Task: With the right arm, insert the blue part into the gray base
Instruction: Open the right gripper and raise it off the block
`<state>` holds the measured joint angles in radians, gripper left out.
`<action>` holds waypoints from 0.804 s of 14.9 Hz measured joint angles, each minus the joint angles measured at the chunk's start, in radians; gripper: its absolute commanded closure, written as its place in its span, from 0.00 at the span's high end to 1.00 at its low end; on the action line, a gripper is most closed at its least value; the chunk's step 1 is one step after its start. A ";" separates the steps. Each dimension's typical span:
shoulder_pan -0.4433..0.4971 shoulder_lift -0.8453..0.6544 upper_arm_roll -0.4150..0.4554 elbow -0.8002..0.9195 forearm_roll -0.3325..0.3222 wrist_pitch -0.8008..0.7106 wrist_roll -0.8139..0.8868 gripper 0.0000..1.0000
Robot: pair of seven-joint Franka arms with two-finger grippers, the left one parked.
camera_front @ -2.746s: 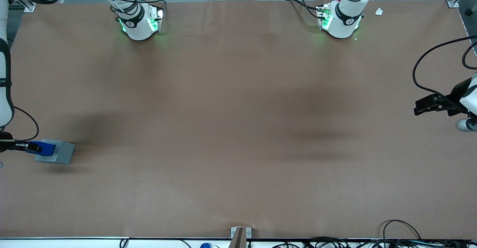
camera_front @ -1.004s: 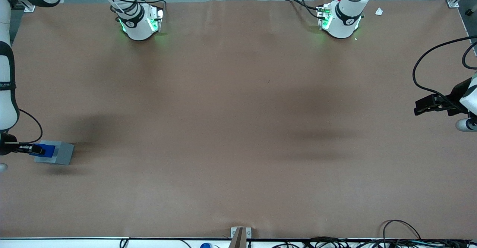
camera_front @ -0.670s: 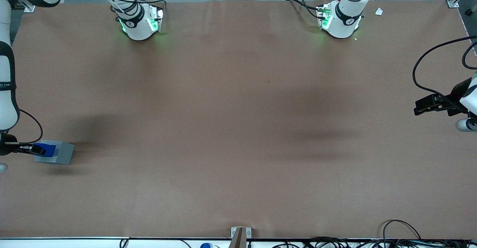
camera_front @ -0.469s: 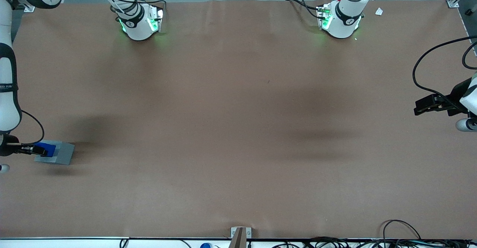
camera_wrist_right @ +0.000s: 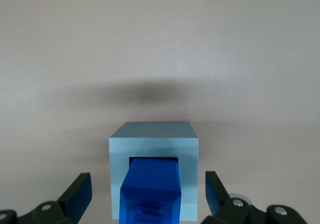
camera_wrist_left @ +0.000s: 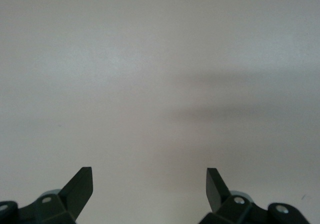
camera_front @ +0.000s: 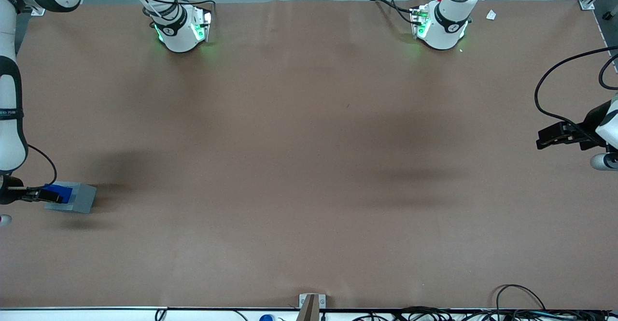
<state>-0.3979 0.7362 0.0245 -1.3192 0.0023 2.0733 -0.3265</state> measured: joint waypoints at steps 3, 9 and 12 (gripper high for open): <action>0.048 -0.058 0.006 0.030 -0.022 -0.090 0.020 1.00; 0.179 -0.311 0.008 0.044 -0.037 -0.340 0.133 1.00; 0.205 -0.427 0.008 0.044 -0.037 -0.495 0.178 1.00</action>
<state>-0.1925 0.3097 0.0329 -1.2756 -0.0343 1.5788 -0.1487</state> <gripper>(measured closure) 0.000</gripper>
